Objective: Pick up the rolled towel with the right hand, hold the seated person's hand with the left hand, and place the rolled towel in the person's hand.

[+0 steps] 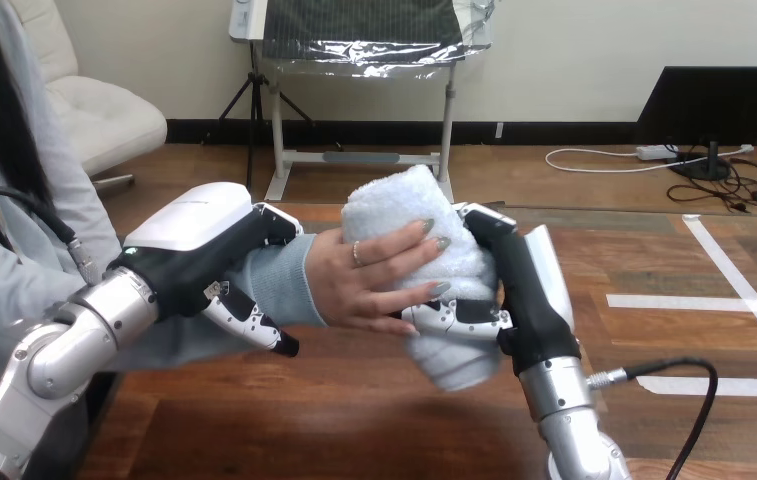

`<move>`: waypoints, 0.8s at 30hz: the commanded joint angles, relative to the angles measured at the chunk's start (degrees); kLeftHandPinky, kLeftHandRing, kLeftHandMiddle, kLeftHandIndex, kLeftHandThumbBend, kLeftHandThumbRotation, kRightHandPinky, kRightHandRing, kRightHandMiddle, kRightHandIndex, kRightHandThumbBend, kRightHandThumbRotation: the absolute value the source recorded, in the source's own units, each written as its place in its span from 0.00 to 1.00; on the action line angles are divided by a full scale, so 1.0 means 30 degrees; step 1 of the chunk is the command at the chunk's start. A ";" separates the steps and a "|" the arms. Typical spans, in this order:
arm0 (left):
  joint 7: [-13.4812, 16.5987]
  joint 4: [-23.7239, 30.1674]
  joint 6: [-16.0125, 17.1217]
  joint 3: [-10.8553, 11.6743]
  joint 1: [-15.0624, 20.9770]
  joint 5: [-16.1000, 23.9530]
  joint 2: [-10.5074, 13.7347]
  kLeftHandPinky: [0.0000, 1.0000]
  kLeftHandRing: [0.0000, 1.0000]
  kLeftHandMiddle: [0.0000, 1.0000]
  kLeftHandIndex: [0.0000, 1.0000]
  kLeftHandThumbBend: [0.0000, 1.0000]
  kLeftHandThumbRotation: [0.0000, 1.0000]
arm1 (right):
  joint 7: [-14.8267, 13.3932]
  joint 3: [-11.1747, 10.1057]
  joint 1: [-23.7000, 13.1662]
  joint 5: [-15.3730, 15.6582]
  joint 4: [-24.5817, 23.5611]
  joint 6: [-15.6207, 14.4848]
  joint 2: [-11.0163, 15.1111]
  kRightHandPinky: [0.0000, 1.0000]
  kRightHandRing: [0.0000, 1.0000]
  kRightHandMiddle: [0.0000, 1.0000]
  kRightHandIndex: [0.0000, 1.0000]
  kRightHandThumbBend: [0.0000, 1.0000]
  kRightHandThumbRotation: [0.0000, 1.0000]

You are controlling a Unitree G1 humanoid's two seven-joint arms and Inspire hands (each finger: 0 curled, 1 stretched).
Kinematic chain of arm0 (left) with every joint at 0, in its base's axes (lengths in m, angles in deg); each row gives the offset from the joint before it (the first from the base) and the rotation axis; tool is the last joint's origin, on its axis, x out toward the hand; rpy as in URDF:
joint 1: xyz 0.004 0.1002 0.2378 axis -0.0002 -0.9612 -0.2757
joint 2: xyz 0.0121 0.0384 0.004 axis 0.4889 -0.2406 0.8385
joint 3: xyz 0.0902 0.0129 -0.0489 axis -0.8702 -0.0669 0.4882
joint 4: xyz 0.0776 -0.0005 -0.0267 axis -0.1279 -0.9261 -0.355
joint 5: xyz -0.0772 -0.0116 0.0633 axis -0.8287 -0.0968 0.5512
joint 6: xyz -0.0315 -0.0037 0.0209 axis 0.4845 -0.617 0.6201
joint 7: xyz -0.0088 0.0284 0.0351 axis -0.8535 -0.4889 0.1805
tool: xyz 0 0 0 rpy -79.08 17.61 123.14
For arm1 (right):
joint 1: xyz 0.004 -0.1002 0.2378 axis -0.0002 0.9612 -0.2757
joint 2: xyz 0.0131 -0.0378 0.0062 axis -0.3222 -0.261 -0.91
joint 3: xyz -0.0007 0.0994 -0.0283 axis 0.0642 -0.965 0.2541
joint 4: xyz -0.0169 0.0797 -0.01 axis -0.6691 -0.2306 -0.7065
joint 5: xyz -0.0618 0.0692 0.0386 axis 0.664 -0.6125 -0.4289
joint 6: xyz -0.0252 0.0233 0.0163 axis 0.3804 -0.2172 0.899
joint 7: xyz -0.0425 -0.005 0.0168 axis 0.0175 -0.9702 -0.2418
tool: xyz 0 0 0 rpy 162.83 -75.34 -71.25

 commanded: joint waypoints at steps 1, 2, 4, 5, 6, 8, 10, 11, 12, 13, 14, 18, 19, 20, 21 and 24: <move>0.0800 0.1271 0.0736 0.0528 0.1879 -0.0218 -0.0440 0.51 0.55 0.60 0.66 0.98 0.13 | 0.2063 0.1039 -0.0963 0.0563 -0.0740 -0.0651 -0.0495 0.75 0.85 0.87 0.92 0.94 0.30; 0.0814 0.1269 0.0689 0.0516 0.1877 -0.0160 -0.0423 0.52 0.56 0.61 0.68 0.98 0.15 | 0.2144 0.0995 -0.0957 0.0523 -0.0780 -0.0748 -0.0494 0.77 0.86 0.88 0.93 0.95 0.33; 0.0798 0.1308 0.0577 0.0517 0.1829 -0.0109 -0.0393 0.54 0.58 0.63 0.70 0.99 0.18 | 0.2362 0.0900 -0.0930 0.0426 -0.0867 -0.0923 -0.0479 0.80 0.89 0.90 0.96 0.97 0.37; 0.0776 0.1339 0.0528 0.0526 0.1794 -0.0114 -0.0383 0.55 0.60 0.65 0.71 0.99 0.20 | 0.2474 0.0858 -0.0911 0.0380 -0.0912 -0.0988 -0.0470 0.82 0.91 0.92 0.97 0.98 0.40; 0.0762 0.1360 0.0496 0.0533 0.1770 -0.0116 -0.0377 0.56 0.61 0.66 0.73 0.99 0.21 | 0.2566 0.0821 -0.0893 0.0345 -0.0954 -0.1041 -0.0465 0.84 0.92 0.93 0.97 0.98 0.43; 0.0613 0.1549 0.0236 0.0569 0.1638 -0.0159 -0.0353 0.59 0.65 0.70 0.77 1.00 0.25 | 0.2830 0.0722 -0.0860 0.0231 -0.1033 -0.1195 -0.0437 0.89 0.96 0.96 0.99 0.99 0.49; 0.0618 0.1482 0.0219 0.0584 0.1597 -0.0192 -0.0350 0.60 0.67 0.72 0.79 1.00 0.26 | 0.3109 0.0603 -0.0868 0.0069 -0.1047 -0.1303 -0.0444 0.91 0.97 0.98 0.99 1.00 0.52; 0.0662 0.1416 0.0271 0.0588 0.1581 -0.0207 -0.0353 0.62 0.68 0.73 0.80 1.00 0.27 | 0.3250 0.0541 -0.0864 -0.0020 -0.1056 -0.1330 -0.0451 0.92 0.98 0.98 0.99 1.00 0.53; 0.0691 0.1379 0.0303 0.0591 0.1567 -0.0217 -0.0354 0.63 0.69 0.74 0.81 1.00 0.28 | 0.3360 0.0494 -0.0856 -0.0085 -0.1072 -0.1353 -0.0456 0.93 0.98 0.98 0.99 1.00 0.55; 0.0701 0.1419 0.0245 0.0597 0.1498 -0.0178 -0.0331 0.64 0.71 0.75 0.82 1.00 0.29 | 0.3475 0.0447 -0.0837 -0.0156 -0.1108 -0.1383 -0.0437 0.94 0.99 0.99 1.00 1.00 0.56; 0.0699 0.1462 0.0188 0.0600 0.1453 -0.0144 -0.0314 0.67 0.73 0.77 0.83 1.00 0.31 | 0.3551 0.0418 -0.0821 -0.0196 -0.1142 -0.1409 -0.0422 0.95 0.99 0.99 1.00 1.00 0.57; 0.0827 0.1488 0.0128 0.0604 0.1339 0.0017 -0.0271 0.76 0.80 0.83 0.88 1.00 0.36 | 0.3770 0.0340 -0.0814 -0.0298 -0.1236 -0.1546 -0.0353 0.98 1.00 1.00 1.00 1.00 0.64; 0.0864 0.1502 0.0109 0.0583 0.1302 0.0112 -0.0232 0.77 0.81 0.84 0.89 1.00 0.37 | 0.3862 0.0310 -0.0811 -0.0346 -0.1265 -0.1612 -0.0326 0.98 1.00 1.00 1.00 1.00 0.65; 0.0883 0.1513 0.0095 0.0565 0.1281 0.0173 -0.0204 0.79 0.83 0.85 0.90 1.00 0.38 | 0.3936 0.0284 -0.0805 -0.0381 -0.1291 -0.1659 -0.0311 0.99 1.00 1.00 1.00 1.00 0.66; 0.0898 0.1530 0.0082 0.0553 0.1261 0.0214 -0.0184 0.80 0.84 0.86 0.90 1.00 0.39 | 0.3994 0.0262 -0.0795 -0.0406 -0.1316 -0.1691 -0.0300 0.99 1.00 1.00 1.00 1.00 0.67; 0.1039 0.1465 0.0113 0.0512 0.1202 0.0374 -0.0141 0.86 0.89 0.90 0.93 1.00 0.42 | 0.4023 0.0218 -0.0812 -0.0393 -0.1337 -0.1733 -0.0238 1.00 1.00 1.00 1.00 1.00 0.71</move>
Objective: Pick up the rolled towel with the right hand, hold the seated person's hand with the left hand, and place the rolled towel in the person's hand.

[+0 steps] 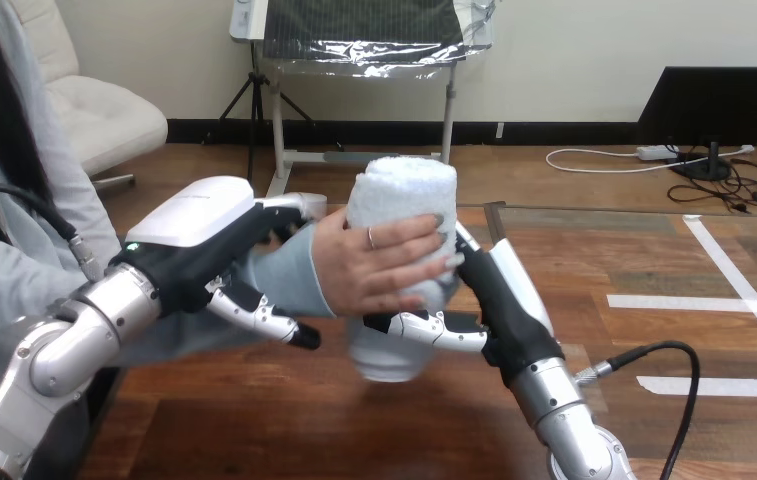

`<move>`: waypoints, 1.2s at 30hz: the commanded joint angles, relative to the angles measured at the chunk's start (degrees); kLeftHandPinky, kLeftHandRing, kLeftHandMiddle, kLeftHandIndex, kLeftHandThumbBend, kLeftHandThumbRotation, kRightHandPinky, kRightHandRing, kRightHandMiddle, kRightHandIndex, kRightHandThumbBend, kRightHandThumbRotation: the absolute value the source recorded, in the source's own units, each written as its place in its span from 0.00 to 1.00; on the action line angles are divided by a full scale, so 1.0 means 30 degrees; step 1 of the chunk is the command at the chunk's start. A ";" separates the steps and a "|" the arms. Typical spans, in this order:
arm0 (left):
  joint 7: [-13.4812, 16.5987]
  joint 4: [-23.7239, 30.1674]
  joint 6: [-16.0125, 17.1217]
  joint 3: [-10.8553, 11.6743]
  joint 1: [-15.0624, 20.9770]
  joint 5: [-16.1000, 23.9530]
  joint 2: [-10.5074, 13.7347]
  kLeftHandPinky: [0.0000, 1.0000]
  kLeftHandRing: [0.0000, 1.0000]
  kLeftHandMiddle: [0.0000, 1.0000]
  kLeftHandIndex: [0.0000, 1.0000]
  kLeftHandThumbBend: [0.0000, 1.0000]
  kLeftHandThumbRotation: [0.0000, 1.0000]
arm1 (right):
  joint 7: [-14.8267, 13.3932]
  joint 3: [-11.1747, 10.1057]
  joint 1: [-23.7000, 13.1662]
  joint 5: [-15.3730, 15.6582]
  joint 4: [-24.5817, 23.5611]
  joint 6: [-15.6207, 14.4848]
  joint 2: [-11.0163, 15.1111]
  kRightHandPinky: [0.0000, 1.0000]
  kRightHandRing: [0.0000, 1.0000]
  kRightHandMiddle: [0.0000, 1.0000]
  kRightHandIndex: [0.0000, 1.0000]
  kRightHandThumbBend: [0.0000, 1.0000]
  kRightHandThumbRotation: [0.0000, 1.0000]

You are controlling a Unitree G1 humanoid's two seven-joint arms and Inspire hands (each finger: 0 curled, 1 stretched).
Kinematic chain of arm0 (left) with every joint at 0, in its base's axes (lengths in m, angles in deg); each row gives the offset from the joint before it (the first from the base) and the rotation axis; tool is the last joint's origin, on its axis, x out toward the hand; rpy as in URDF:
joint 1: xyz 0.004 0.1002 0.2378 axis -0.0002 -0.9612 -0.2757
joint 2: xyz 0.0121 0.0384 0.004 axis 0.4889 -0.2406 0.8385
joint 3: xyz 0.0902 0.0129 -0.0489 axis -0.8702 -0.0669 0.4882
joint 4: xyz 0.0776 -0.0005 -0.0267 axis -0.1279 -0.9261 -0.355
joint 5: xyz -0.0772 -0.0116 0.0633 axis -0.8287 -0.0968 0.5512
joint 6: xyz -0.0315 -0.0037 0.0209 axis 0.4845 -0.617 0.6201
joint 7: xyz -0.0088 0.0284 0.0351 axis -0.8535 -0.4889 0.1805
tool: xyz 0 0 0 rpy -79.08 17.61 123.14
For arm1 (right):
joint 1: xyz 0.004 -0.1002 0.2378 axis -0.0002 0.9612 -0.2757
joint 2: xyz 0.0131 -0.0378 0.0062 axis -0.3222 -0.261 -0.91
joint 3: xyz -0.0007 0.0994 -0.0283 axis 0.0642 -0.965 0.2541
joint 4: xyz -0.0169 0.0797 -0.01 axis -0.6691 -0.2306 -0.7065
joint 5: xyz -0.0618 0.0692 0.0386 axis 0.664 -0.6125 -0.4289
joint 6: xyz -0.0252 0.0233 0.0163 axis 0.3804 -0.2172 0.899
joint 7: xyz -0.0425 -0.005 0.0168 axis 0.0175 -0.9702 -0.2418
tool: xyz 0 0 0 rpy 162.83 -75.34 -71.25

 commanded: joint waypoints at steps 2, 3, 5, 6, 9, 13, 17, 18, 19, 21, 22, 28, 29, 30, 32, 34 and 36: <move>0.0672 0.1140 0.0061 0.0443 0.1132 0.0252 -0.0081 0.86 0.90 0.91 0.94 1.00 0.43 | 0.0402 0.0184 -0.0841 -0.0004 -0.0970 -0.0036 -0.0423 1.00 1.00 1.00 1.00 1.00 0.71; 0.0663 0.1175 0.0018 0.0440 0.1108 0.0284 -0.0070 0.89 0.92 0.93 0.96 1.00 0.45 | 0.0427 0.0171 -0.0845 -0.0012 -0.0970 -0.0054 -0.0415 1.00 1.00 1.00 1.00 1.00 0.73; 0.0733 0.1211 0.0042 0.0446 0.1018 0.0367 -0.0044 0.91 0.94 0.95 0.97 1.00 0.47 | 0.0525 0.0145 -0.0842 -0.0045 -0.0989 -0.0136 -0.0372 1.00 1.00 1.00 1.00 1.00 0.75; 0.0762 0.1170 0.0065 0.0444 0.1023 0.0393 -0.0041 0.91 0.94 0.95 0.98 1.00 0.47 | 0.0554 0.0134 -0.0862 -0.0054 -0.0977 -0.0177 -0.0370 1.00 1.00 1.00 1.00 1.00 0.76; 0.0643 0.1240 -0.0041 0.0431 0.0943 0.0457 0.0020 0.93 0.97 0.97 0.99 1.00 0.50 | 0.0580 0.0128 -0.0904 -0.0006 -0.0938 -0.0257 -0.0315 1.00 1.00 1.00 1.00 1.00 0.79; 0.0490 0.1311 -0.0123 0.0421 0.0794 0.0510 0.0103 0.96 0.99 0.99 1.00 1.00 0.54 | 0.0779 0.0084 -0.0923 -0.0077 -0.0904 -0.0302 -0.0254 1.00 1.00 1.00 1.00 1.00 0.84; 0.0405 0.1328 -0.0153 0.0416 0.0680 0.0472 0.0137 0.97 1.00 1.00 1.00 1.00 0.57 | 0.0980 0.0047 -0.0941 -0.0134 -0.0878 -0.0353 -0.0217 1.00 1.00 1.00 1.00 1.00 0.88; 0.0398 0.1307 -0.0147 0.0409 0.0678 0.0474 0.0147 0.98 1.00 1.00 1.00 1.00 0.58 | 0.1020 0.0040 -0.0952 -0.0145 -0.0871 -0.0373 -0.0218 1.00 1.00 1.00 1.00 1.00 0.88; 0.0434 0.1302 -0.0128 0.0408 0.0630 0.0493 0.0157 0.98 1.00 1.00 1.00 1.00 0.59 | 0.1052 0.0037 -0.0962 -0.0141 -0.0852 -0.0382 -0.0200 1.00 1.00 1.00 1.00 1.00 0.89; 0.0486 0.1296 -0.0107 0.0408 0.0578 0.0515 0.0163 0.99 1.00 1.00 1.00 1.00 0.61 | 0.1080 0.0031 -0.0972 -0.0129 -0.0830 -0.0388 -0.0182 1.00 1.00 1.00 1.00 1.00 0.91; 0.0497 0.1360 -0.0136 0.0415 0.0504 0.0534 0.0171 0.99 1.00 1.00 1.00 1.00 0.62 | 0.1152 0.0022 -0.0965 -0.0147 -0.0828 -0.0399 -0.0162 1.00 1.00 1.00 1.00 1.00 0.92; 0.0596 0.1317 -0.0048 0.0410 0.0302 0.0566 0.0196 1.00 1.00 1.00 1.00 1.00 0.64 | 0.1243 0.0017 -0.0978 -0.0077 -0.0816 -0.0553 -0.0098 1.00 1.00 1.00 1.00 1.00 0.94; 0.0625 0.1311 -0.0019 0.0413 0.0263 0.0567 0.0195 1.00 1.00 1.00 1.00 1.00 0.65 | 0.1271 0.0013 -0.0973 -0.0079 -0.0827 -0.0603 -0.0090 1.00 1.00 1.00 1.00 1.00 0.95; 0.0644 0.1307 -0.0001 0.0415 0.0236 0.0567 0.0194 1.00 1.00 1.00 1.00 1.00 0.66 | 0.1289 0.0011 -0.0969 -0.0081 -0.0836 -0.0639 -0.0085 1.00 1.00 1.00 1.00 1.00 0.95; 0.0619 0.1321 0.0007 0.0407 0.0162 0.0579 0.0227 1.00 1.00 1.00 1.00 1.00 0.66 | 0.1372 0.0011 -0.0962 -0.0092 -0.0873 -0.0735 -0.0067 1.00 1.00 1.00 1.00 1.00 0.95; 0.0650 0.1307 0.0042 0.0408 0.0105 0.0606 0.0247 1.00 1.00 1.00 1.00 1.00 0.67 | 0.1410 0.0010 -0.0965 -0.0086 -0.0894 -0.0802 -0.0053 1.00 1.00 1.00 1.00 1.00 0.96; 0.0702 0.1316 0.0078 0.0418 0.0045 0.0633 0.0254 1.00 1.00 1.00 1.00 1.00 0.67 | 0.1421 0.0011 -0.0955 -0.0076 -0.0918 -0.0835 -0.0036 1.00 1.00 1.00 1.00 1.00 0.96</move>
